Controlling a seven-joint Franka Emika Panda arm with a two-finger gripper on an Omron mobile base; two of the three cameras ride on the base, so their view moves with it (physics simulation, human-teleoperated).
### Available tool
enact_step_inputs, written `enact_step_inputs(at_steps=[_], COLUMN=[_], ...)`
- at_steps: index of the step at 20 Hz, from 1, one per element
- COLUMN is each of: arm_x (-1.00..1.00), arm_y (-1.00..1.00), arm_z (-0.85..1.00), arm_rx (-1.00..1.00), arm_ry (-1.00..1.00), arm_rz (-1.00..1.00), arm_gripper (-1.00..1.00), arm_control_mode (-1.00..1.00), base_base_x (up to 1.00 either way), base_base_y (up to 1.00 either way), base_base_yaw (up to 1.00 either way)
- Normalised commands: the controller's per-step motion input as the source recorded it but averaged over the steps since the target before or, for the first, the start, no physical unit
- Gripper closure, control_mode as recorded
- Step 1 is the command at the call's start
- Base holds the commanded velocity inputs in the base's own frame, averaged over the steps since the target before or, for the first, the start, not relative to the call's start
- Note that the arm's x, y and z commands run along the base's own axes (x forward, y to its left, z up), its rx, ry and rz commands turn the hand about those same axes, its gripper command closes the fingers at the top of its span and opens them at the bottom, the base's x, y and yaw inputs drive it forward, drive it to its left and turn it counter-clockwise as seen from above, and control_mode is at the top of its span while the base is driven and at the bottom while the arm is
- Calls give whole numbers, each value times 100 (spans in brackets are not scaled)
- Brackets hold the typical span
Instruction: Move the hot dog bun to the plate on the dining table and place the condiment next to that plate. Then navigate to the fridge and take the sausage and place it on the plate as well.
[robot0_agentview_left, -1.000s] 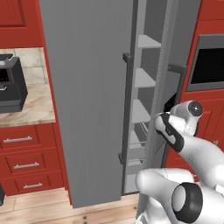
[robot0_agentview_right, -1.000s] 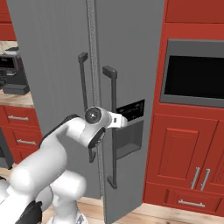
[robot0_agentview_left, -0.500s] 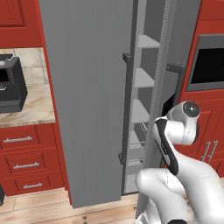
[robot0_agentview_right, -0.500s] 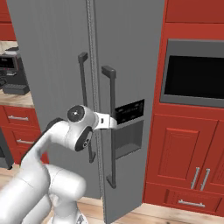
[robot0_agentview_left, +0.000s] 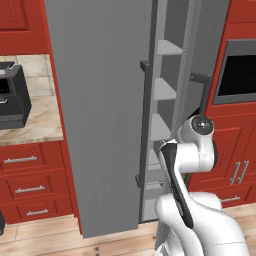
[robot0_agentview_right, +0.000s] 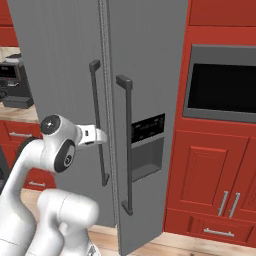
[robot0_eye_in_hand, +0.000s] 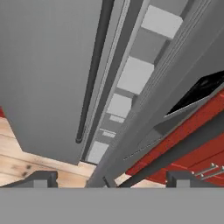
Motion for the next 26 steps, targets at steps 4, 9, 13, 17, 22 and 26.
enact_step_inputs(at_steps=[4,9,13,17,22,26], arm_x=[9,24,12,40,50,44], arm_y=[69,60,3,0,-2,-11], arm_z=[33,14,-18,-4,0,0], arm_rx=[-14,-18,-7,-7,-14,-15], arm_ry=[18,21,13,6,1,0], arm_rz=[5,3,0,0,0,0], arm_gripper=[-100,-100,-100,-100,-100,-100], arm_control_mode=[-100,-100,-100,-100,-100,-100], base_base_x=[0,0,0,0,0,0], base_base_y=[0,0,0,0,0,0], base_base_yaw=[0,0,0,0,0,0])
